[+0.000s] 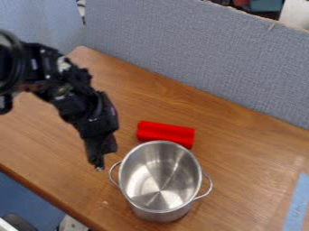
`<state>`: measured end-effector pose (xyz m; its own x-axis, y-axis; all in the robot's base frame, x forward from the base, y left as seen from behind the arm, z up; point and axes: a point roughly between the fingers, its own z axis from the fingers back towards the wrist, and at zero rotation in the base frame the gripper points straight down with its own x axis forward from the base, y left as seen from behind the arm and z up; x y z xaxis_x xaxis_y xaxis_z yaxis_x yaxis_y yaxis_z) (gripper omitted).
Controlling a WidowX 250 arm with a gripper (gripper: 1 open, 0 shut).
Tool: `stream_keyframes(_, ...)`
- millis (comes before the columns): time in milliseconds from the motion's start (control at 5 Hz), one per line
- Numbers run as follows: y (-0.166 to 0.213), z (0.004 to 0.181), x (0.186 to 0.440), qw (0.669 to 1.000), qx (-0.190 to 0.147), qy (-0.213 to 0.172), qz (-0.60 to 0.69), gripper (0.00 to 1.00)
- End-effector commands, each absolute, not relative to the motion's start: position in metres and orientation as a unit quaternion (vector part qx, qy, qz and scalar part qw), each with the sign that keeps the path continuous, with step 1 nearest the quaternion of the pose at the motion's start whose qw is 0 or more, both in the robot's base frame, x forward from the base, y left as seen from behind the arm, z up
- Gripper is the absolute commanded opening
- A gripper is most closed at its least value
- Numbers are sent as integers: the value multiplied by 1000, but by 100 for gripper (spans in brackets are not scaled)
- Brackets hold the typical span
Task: Move the red object from the metal pot to the table
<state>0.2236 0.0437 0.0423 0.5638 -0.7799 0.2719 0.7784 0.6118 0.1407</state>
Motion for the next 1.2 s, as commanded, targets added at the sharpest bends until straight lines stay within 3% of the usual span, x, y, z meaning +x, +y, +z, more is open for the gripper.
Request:
stream_keyframes(0,20,50,208,933,20,-161,-322,100)
stream_keyframes(200,-27,49,187,962,35,-156,-222,100)
stream_keyframes(400,-33,62,172,984,69,-130,-104,100)
stream_keyframes(800,-5,46,177,987,73,-109,-88,100)
stream_keyframes(1000,-2,20,185,993,74,-93,-20,100)
